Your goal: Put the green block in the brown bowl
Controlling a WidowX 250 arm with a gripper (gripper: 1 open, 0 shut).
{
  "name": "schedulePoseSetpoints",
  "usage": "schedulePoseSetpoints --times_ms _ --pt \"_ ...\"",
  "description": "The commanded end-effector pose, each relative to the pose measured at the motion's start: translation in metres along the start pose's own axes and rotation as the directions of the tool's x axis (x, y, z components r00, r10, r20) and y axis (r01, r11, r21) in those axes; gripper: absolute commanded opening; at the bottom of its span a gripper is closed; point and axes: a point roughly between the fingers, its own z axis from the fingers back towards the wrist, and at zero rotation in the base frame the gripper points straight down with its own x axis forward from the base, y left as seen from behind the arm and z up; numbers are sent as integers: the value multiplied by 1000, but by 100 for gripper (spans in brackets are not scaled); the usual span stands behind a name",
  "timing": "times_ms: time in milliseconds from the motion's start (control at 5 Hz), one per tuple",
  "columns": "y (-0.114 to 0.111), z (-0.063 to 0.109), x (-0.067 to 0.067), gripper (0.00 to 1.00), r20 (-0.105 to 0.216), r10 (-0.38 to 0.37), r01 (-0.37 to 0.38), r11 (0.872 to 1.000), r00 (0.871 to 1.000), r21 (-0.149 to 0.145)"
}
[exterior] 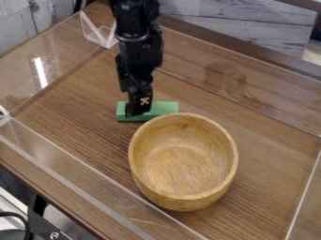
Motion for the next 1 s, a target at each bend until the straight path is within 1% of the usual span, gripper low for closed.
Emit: schedulePoseSetpoints --times_ms 0,200,400,600,800 --pt "9 2 3 100 34 1 -2 1000 999 28" --pt "9 -5 4 100 37 -3 2 1000 999 23" --pt "9 -8 5 0 37 1 -2 1000 999 13" --pt "6 -6 4 0 32 22 -21 1000 999 -10" --pt "3 2 2 0 23 66 -65 997 998 -42"
